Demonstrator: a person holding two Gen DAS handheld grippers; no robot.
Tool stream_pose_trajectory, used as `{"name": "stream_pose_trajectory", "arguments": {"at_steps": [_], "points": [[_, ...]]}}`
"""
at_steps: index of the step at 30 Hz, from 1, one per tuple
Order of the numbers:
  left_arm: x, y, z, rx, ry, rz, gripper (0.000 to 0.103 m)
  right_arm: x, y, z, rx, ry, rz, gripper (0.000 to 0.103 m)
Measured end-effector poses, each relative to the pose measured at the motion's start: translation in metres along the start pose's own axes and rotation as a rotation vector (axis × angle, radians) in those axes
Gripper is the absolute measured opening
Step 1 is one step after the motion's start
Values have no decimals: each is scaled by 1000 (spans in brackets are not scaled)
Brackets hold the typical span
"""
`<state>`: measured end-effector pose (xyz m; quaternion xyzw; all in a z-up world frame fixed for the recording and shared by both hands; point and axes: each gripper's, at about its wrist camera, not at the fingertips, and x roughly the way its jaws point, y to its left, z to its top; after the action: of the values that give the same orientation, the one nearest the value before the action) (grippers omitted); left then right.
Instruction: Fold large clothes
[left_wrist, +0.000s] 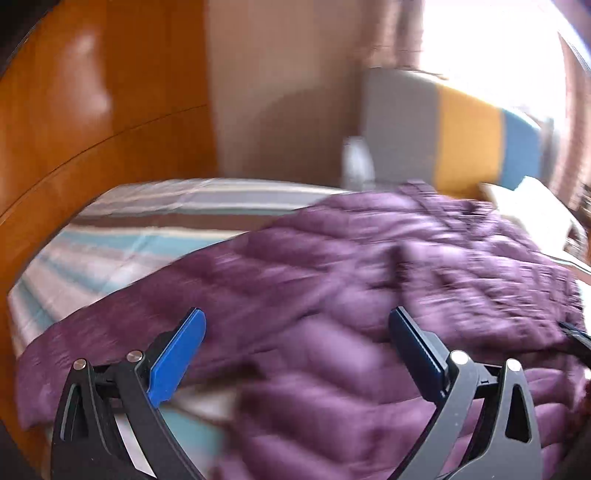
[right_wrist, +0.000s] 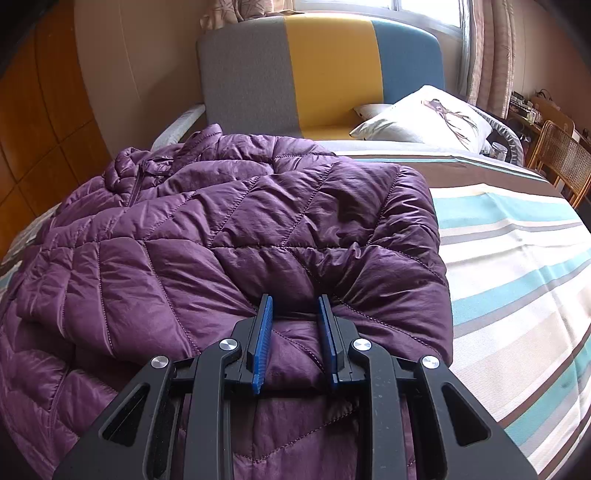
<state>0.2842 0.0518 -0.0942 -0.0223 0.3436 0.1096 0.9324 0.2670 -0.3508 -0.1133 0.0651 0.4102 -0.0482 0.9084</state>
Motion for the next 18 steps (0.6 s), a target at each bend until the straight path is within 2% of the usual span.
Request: {"name": "stream_pose_trajectory", "arguments": {"at_steps": [3,7,10,13,14,18], "points": [[-2,48,-8,-104,14,69,99,0,-1,0,1,-1,1,24],[-8,123,-26,-325,51,137,99,0,0,0,1,0,0,24],[-15,165,-47,-456,74,186,98,-1,-1,0,1,-1,0,24],[-22,195,-68,-542,100,267,90,-1,0,0,0,-1,0,24],[-26,207,-77,-586,110,308,84,-1,0,0,0,-1,-1,24],[-33,245,-108,-753,125,417,83,-1,0,0,0,-1,0,24]]}}
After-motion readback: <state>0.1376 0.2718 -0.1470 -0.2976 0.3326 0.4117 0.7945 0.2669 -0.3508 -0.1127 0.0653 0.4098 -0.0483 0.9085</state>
